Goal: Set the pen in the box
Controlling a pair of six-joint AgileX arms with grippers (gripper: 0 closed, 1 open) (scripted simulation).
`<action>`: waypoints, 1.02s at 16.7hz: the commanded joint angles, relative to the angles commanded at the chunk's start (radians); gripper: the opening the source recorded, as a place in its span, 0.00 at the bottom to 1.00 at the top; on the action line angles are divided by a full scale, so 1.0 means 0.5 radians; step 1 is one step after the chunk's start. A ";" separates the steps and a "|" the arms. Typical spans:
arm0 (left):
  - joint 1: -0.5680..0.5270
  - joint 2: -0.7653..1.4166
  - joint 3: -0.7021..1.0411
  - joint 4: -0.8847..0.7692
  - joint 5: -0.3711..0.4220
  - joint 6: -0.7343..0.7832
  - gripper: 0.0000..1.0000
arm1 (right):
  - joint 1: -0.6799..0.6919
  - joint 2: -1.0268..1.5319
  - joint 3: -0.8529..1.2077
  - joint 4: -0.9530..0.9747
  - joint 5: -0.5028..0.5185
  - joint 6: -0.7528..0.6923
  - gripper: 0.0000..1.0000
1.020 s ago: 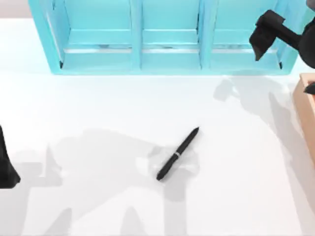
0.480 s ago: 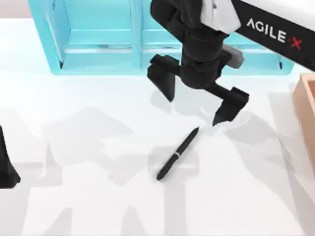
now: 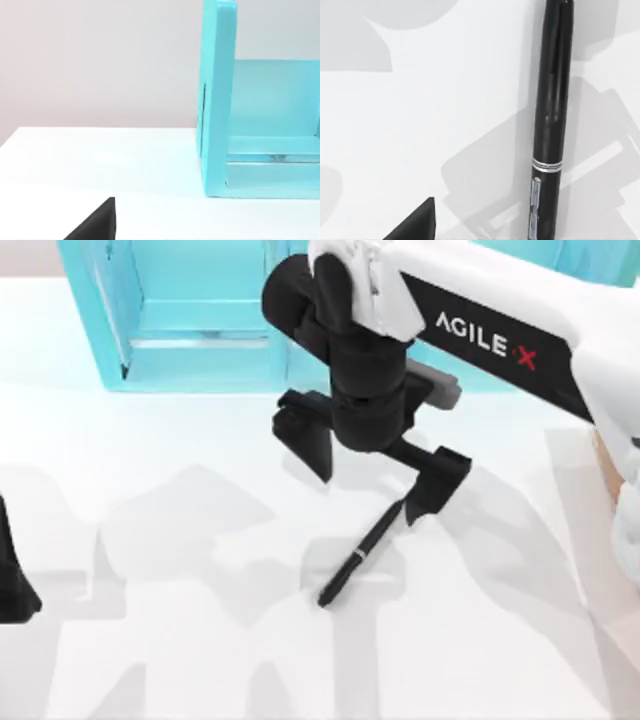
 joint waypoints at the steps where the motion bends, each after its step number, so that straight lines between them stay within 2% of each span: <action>1: 0.000 0.000 0.000 0.000 0.000 0.000 1.00 | -0.009 -0.001 -0.005 0.004 -0.002 -0.002 1.00; 4: 0.000 0.000 0.000 0.000 0.000 0.000 1.00 | -0.007 0.003 -0.084 0.084 0.000 -0.008 1.00; 11: 0.000 0.000 0.000 0.000 0.000 0.000 1.00 | -0.006 0.065 -0.604 0.678 0.001 -0.006 1.00; 17: 0.000 0.000 0.000 0.000 0.000 0.000 1.00 | -0.004 0.077 -0.664 0.740 0.001 -0.003 1.00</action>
